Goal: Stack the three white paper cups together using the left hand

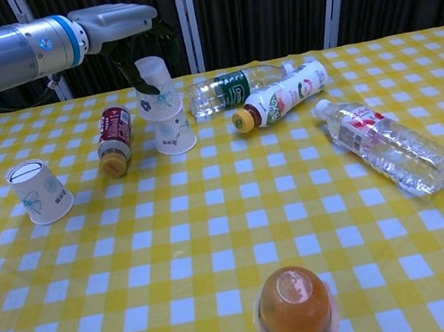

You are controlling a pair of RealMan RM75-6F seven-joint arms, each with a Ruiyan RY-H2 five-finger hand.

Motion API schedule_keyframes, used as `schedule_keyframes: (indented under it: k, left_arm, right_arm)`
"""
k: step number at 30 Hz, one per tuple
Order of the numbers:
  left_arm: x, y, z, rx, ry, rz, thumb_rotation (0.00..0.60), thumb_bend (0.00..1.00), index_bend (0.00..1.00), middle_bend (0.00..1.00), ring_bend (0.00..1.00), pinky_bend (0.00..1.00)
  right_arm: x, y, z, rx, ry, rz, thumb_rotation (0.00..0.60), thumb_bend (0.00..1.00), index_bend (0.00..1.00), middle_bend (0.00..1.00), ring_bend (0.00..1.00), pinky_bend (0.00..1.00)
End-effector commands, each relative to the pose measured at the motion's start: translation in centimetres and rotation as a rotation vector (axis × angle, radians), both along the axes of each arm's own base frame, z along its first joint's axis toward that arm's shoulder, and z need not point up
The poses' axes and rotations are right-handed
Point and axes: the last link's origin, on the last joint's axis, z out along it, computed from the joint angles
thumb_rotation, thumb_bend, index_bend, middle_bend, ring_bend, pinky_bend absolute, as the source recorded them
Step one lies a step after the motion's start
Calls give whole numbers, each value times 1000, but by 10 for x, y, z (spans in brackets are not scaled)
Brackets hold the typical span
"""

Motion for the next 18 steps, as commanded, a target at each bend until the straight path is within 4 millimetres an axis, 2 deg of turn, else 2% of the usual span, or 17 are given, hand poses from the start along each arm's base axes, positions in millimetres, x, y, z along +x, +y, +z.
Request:
schedule_keyframes:
  k: [1,4,10,13,18]
  left_arm:
    - [0,1,-2,-1,-9,8,600,91,155,78,128,203]
    - [-1,0,-4,-8,-24,14,600,56,62,3,42,104]
    - [1,0,1,-11,-66,14,600,47,8,0,1,77]
    - [-1,-3,13,-11,-89,7,600,47,7,0,0,66]
    - [-32,-24,44,-27,-119,16,600,31,26,0,0,51]
  right_arm:
    - [0,0,0,-1,0,-2,600,0,0,0,0,0]
    - [0,0,1,-4,1,-1,600,0,0,0,0,0]
    - [0,1,1,-4,-1,3,600,0,0,0,0,0]
    - [1,1,1,-3,-2,7,600,0,0,0,0,0]
    - [4,3,1,2,-8,21,600,0,0,0,0,0]
